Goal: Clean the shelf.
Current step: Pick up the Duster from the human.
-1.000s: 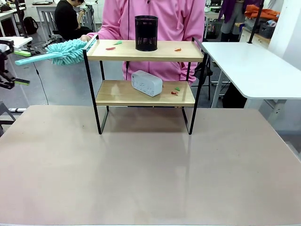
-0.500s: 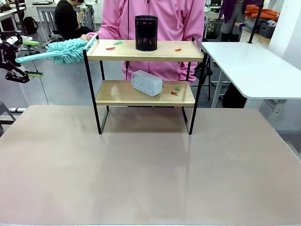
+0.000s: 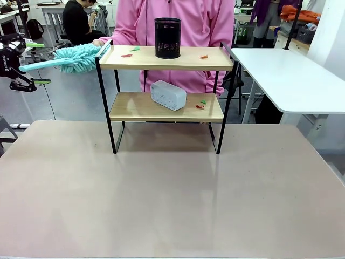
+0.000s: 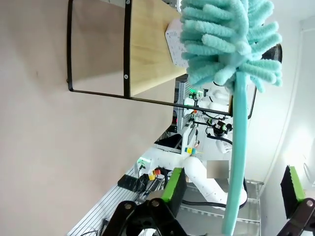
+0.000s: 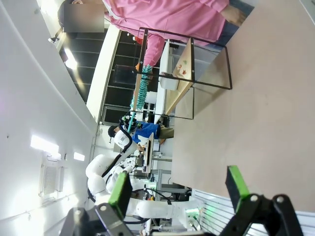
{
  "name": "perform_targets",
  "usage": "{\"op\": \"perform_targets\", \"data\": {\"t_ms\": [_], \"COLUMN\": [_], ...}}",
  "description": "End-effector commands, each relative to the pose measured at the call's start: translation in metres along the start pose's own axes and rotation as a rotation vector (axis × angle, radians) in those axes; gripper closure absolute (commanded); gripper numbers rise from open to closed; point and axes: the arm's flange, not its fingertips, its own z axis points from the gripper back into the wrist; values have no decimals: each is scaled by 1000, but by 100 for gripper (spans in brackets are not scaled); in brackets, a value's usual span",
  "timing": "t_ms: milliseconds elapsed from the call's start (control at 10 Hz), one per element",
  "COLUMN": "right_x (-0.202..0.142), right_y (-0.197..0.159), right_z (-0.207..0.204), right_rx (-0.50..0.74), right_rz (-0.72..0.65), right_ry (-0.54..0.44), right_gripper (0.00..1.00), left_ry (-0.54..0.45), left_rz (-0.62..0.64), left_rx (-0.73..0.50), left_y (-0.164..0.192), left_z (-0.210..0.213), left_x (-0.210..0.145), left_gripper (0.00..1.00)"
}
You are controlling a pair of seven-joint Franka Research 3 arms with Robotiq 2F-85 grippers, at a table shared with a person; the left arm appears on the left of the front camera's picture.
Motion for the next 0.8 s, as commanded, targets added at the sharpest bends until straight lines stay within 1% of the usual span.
{"op": "perform_targets", "data": {"t_ms": [0,200,300,400,500,600,700], "right_x": [3,3,3,3,3,3,3], "right_y": [2,2,2,2,2,2,2], "right_z": [-1,-1,-1,-1,-1,-1,-1], "right_rx": [15,15,15,15,15,15,15], "right_rz": [29,29,29,29,29,29,29], "right_ry": [-11,-11,-11,-11,-11,-11,-11], "right_gripper": [0,0,0,0,0,0,0], "left_ry": [-32,-64,-70,-67,-66,-62,-62], "left_rz": [4,-7,-16,-20,-27,-28,-36], "left_rx": [-11,-4,-8,1,-3,-1,-1], "left_y": [-6,-6,-5,-6,-6,-6,-6], "left_z": [-2,-2,-3,-4,-4,-4,-4], "left_x": [2,2,3,2,1,1,0], "left_gripper": [0,0,4,59,64,100,100]}}
